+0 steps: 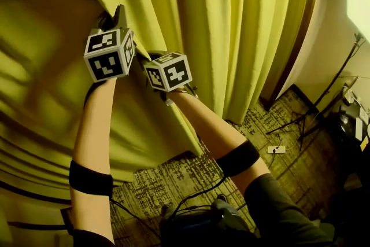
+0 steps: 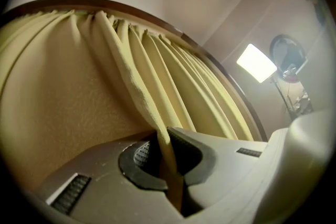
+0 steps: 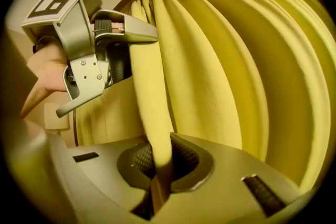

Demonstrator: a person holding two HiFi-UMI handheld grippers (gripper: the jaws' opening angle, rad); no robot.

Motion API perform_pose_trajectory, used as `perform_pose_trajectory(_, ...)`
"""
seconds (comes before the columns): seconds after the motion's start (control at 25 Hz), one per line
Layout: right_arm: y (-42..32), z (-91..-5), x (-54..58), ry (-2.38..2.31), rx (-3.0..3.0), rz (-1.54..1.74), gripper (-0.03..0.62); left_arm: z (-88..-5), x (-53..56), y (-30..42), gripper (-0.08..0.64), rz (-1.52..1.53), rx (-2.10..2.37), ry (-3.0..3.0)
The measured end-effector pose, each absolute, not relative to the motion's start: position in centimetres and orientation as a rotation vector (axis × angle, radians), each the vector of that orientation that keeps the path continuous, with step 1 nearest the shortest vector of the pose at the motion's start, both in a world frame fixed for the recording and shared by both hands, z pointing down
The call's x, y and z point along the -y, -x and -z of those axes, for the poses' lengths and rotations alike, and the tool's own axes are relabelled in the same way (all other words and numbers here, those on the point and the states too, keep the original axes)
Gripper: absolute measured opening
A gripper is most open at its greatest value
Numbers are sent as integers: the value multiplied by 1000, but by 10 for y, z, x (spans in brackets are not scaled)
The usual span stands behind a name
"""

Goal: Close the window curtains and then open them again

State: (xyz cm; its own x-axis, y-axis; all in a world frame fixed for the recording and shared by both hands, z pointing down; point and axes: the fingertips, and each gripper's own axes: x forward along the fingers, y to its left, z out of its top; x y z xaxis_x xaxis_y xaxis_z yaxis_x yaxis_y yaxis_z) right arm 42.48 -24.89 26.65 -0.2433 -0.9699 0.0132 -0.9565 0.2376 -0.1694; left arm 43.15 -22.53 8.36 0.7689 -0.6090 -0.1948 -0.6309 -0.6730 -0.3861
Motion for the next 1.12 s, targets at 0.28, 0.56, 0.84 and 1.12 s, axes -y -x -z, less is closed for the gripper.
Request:
perform_pose_trajectory(0.28,-397,-263,232,1858,-2521,66,35,-87,217,-392,28,-58,-1058,2488)
perform_pose_trajectory(0.56,-347,-277,211,1836,-2636,-39,214,-124,206,-325,106,-4,-1104,2513)
perform_pose_trajectory(0.84,-277,-295,173,1796,-2664,-72,227,-159,173,-240,107,19,-1083,2559)
perform_pose_trajectory(1.12,-280,-346,124,1898,-2521,162,176,-242,148,-155,132,128,-1125,2663)
